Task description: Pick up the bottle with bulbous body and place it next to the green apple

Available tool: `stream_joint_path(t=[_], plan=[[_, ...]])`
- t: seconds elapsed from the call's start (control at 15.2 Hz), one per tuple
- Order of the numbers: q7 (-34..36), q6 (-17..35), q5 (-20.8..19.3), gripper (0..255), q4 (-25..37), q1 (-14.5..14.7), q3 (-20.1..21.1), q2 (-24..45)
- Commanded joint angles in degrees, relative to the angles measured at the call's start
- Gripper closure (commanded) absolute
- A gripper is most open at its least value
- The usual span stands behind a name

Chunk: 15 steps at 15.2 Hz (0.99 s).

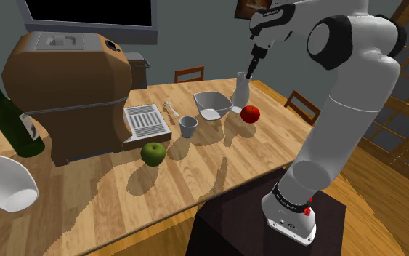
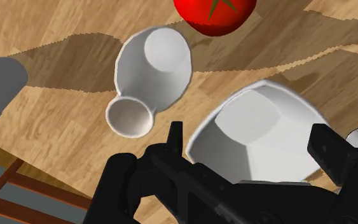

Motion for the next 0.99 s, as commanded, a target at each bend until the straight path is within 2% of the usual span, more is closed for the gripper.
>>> stream_joint_path(t=[0.0,0.26,0.4,0.92], plan=[[-4.2,-1.1,4.3,0,4.9,-2.4,-0.5,5.8],[-10.0,-4.3,11.3,0,16.1,-9.0,0.8,16.8],[-11.5,-5.9,13.3,0,20.9,-11.7,1.7,20.7],[-12.4,-1.0,14.5,0,17.1,-11.3,2.5,22.2]])
